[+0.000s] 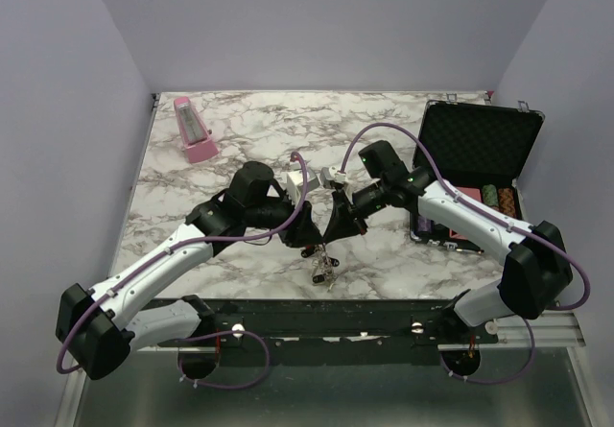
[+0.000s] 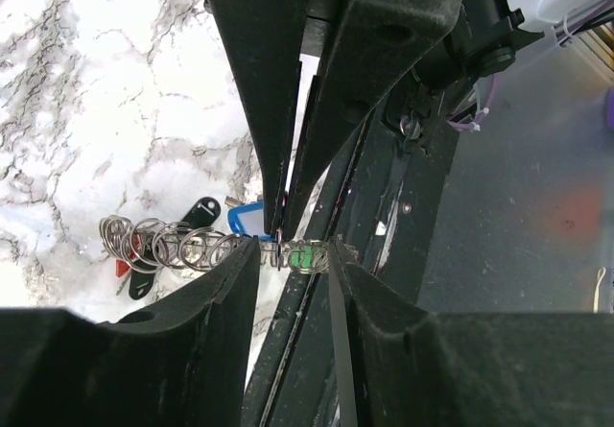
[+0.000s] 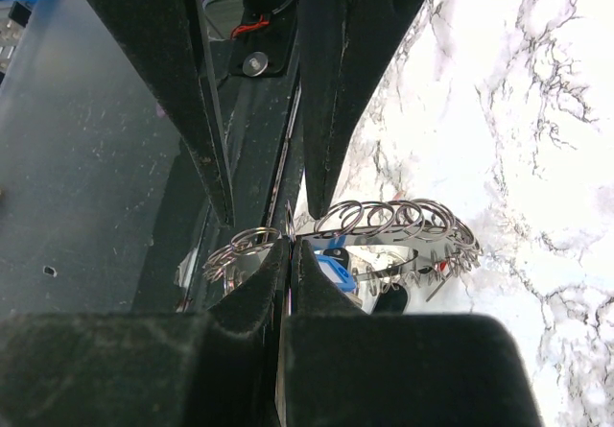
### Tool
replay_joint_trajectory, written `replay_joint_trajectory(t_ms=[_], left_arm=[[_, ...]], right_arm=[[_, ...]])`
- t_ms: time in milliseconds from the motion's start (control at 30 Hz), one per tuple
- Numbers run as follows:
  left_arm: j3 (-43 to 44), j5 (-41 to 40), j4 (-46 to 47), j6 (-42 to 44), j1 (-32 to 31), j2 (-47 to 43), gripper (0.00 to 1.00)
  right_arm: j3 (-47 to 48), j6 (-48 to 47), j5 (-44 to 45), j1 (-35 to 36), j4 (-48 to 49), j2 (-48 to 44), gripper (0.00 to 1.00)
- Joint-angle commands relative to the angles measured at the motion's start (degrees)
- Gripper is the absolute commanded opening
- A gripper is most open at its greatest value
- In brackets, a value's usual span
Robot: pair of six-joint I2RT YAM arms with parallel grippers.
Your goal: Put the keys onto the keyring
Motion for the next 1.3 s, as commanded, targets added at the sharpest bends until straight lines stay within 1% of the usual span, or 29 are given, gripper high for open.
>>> replay_joint_trajectory(t_ms=[0, 300, 367, 400, 467, 567, 600, 633, 667, 700, 767, 833, 900, 967, 1000, 1033, 1100, 1200, 1267], left_arm=[[-0.5, 0.6, 2.1, -1.2, 0.4, 0.8, 0.41], [0.4, 0.9, 0.2, -0.3, 0.4, 2.3, 0.34], [0.6, 1.1, 0.0, -0.2, 0.3, 2.5, 0.29], [0.7, 1.3, -0.1, -0.2, 0.4, 2.8, 0.21], [1.1, 1.6, -0.4, -0.1, 0.3, 3.3, 0.00], [0.9, 0.9, -0.5, -0.3, 0.4, 3.2, 0.00], [0.6, 0.0, -0.4, -0.5, 0.4, 2.6, 0.00], [0.1, -1.1, 0.1, -0.7, 0.4, 1.8, 0.00], [-0.9, -2.2, 1.4, -1.3, 0.3, 0.4, 0.00], [-2.1, -3.0, 2.7, -1.7, 0.3, -1.2, 0.00], [-6.0, -4.8, 8.6, -3.2, 0.3, -5.8, 0.00], [-12.1, -6.4, 18.3, -6.2, 0.3, -12.6, 0.00], [-21.2, -7.5, 32.2, -9.4, -0.2, -18.1, 0.00], [-29.6, -11.0, 49.6, -11.6, -2.0, -22.3, 0.00], [-32.6, -12.8, 54.9, -11.7, -2.9, -23.2, 0.00], [-35.3, -14.8, 61.5, -11.4, -3.9, -23.6, 0.00], [-37.2, -18.5, 68.0, -11.1, -5.6, -22.1, 0.00], [-36.7, -19.6, 75.6, -12.2, -7.8, -17.0, 0.00], [-35.7, -21.7, 78.3, -13.6, -9.0, -14.4, 0.00]], right_arm=[[0.9, 0.7, -3.0, 0.4, 1.6, -0.1, 0.05], [0.9, 0.9, -2.9, 0.4, 1.9, -0.2, 0.05], [0.8, 0.9, -3.0, 0.4, 2.0, -0.2, 0.05], [0.8, 0.9, -3.1, 0.4, 2.0, -0.2, 0.05], [0.8, 0.9, -3.2, 0.4, 2.0, -0.2, 0.05], [0.7, 0.8, -3.7, 0.3, 1.9, -0.3, 0.06], [0.7, 0.8, -3.9, 0.3, 1.7, -0.4, 0.10], [0.7, 0.5, -4.2, 0.3, 1.6, -0.5, 0.16], [0.7, 0.5, -4.4, 0.2, 1.6, -0.9, 0.24], [0.8, 0.7, -5.4, 0.0, 1.3, -1.0, 0.35], [1.5, 0.6, -7.3, -1.2, 0.5, -1.7, 0.46], [2.6, -0.6, -9.8, -3.2, -1.6, -3.3, 0.52], [3.6, -2.4, -13.1, -5.7, -4.1, -5.2, 0.56], [3.9, -3.7, -16.1, -7.8, -5.6, -6.4, 0.57], [3.9, -3.9, -16.9, -8.4, -5.8, -6.7, 0.56], [3.8, -4.1, -17.4, -8.6, -5.8, -6.9, 0.57], [3.7, -3.8, -17.6, -8.6, -5.1, -6.8, 0.58], [2.2, 0.0, -17.7, -8.6, -0.6, -6.8, 0.58], [1.8, 1.1, -17.2, -8.6, 0.6, -6.9, 0.58]])
